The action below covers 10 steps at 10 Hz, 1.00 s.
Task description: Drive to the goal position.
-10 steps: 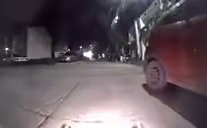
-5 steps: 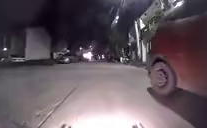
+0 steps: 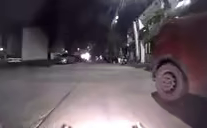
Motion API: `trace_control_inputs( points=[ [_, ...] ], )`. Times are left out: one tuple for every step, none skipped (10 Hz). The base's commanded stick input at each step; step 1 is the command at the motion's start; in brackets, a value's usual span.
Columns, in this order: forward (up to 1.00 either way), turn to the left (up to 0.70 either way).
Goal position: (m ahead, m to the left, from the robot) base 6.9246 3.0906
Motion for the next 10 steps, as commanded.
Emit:
trace_control_inputs(
  points=[
    [0.6, 0.0],
    [0.6, 0.0],
    [0.6, 0.0],
    [0.6, 0.0],
    [0.6, 0.0],
    [0.6, 0.0],
    [0.6, 0.0],
    [0.6, 0.0],
    [0.6, 0.0],
    [0.6, 0.0]
  ],
)
